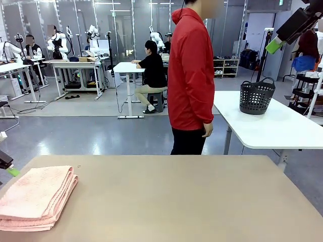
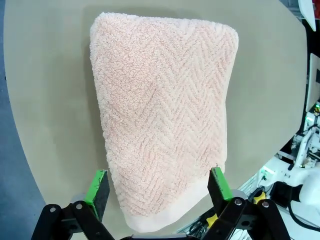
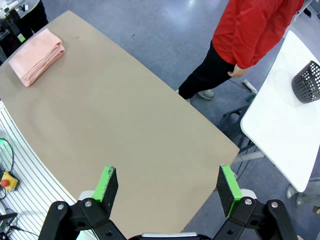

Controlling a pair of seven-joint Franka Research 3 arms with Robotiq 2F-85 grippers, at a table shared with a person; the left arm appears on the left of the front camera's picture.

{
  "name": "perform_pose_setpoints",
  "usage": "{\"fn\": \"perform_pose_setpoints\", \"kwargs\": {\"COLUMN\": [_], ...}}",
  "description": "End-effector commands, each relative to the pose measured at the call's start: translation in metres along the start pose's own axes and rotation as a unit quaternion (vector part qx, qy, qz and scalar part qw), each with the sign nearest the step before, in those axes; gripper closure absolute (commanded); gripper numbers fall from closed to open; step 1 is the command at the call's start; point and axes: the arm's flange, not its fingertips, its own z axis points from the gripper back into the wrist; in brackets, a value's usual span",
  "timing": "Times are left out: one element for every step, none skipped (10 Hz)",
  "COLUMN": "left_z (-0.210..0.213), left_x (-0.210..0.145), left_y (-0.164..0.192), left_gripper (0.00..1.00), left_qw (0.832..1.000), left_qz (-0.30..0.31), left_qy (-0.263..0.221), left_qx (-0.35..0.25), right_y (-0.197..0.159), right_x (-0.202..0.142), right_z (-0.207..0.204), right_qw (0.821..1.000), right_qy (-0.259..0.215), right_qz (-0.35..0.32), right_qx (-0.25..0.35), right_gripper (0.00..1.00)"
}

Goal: Fold the towel.
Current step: Pick up the 100 cm Hotel Towel and place it on the left side of the table.

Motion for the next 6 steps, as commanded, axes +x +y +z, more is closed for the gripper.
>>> {"fn": "perform_pose_setpoints", "kwargs": {"left_z": [0.0007,0.0007,0.0007,0.0007,0.0007,0.0007], "left_x": [0.005,0.005,0.005,0.005,0.005,0.005], "left_y": [0.0015,0.0015,0.0015,0.0015,0.0015,0.0015], "left_gripper": [0.0,0.0,0.0,0.0,0.0,0.0], "left_qw": [1.0,1.0,1.0,1.0,1.0,1.0], "left_qz": [0.002,0.002,0.002,0.002,0.002,0.002], "left_qy": [-0.003,-0.003,-0.003,-0.003,-0.003,-0.003], "left_qx": [-0.001,-0.001,-0.001,-0.001,-0.001,-0.001], "right_y": [0.0006,0.0006,0.0006,0.0006,0.0006,0.0006], "right_x": [-0.0011,-0.0011,-0.0011,-0.0011,-0.0011,-0.0011], "right_z": [0.0008,0.0008,0.0008,0.0008,0.0008,0.0008], "right_qw": [1.0,1.0,1.0,1.0,1.0,1.0], "right_qy": [0.002,0.002,0.002,0.002,0.002,0.002], "right_qz": [-0.002,-0.002,-0.002,-0.002,-0.002,-0.002], "right_qx": [-0.002,-0.002,-0.002,-0.002,-0.002,-0.002], "right_gripper": [0.0,0.0,0.0,0.0,0.0,0.0]}}
